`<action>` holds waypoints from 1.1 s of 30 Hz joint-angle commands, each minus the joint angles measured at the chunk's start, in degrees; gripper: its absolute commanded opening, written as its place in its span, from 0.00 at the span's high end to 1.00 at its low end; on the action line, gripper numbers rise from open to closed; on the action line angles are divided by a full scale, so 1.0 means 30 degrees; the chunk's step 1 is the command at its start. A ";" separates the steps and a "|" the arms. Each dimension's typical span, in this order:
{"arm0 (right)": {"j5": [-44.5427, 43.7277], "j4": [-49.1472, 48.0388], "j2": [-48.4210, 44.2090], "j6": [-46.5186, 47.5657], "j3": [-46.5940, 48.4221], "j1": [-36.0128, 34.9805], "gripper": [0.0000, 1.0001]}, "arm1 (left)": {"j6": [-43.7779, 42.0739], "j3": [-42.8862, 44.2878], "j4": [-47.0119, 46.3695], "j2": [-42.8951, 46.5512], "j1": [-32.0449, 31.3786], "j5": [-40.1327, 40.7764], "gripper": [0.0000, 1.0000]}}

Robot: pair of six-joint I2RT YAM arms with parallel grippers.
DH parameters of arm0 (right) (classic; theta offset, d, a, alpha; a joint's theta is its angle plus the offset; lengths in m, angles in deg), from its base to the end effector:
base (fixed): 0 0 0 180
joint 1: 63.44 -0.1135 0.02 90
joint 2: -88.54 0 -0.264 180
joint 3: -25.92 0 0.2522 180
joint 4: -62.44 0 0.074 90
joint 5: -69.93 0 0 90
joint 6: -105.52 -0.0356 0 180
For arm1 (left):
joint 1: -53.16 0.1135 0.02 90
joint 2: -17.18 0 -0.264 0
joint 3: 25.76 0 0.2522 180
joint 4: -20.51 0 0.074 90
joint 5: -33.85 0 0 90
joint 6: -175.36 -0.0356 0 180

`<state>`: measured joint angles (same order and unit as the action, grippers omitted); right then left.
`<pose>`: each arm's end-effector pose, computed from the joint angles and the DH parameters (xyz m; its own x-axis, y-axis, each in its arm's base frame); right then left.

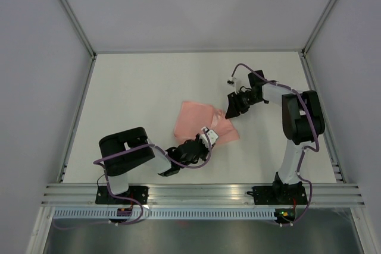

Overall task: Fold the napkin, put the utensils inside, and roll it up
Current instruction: Roll the napkin at the center of the board.

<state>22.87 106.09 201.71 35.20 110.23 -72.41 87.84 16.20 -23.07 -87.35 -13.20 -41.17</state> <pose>0.3665 0.0824 0.1390 -0.7805 -0.3728 -0.5018 -0.6152 0.6007 0.5106 0.1307 -0.2756 0.1099 -0.1644 0.2714 -0.9483 0.7806 0.6236 0.0431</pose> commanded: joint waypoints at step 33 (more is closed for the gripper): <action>-0.2768 -0.9816 -1.4665 1.5325 -1.5223 -0.5709 0.36 | 0.2044 -0.0789 0.5579 -0.1396 -0.0143 -0.1449 0.98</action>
<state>15.53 85.52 157.82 80.73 65.31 -87.86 89.59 16.33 -22.96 -87.41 -13.14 -41.22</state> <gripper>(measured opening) 0.640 0.081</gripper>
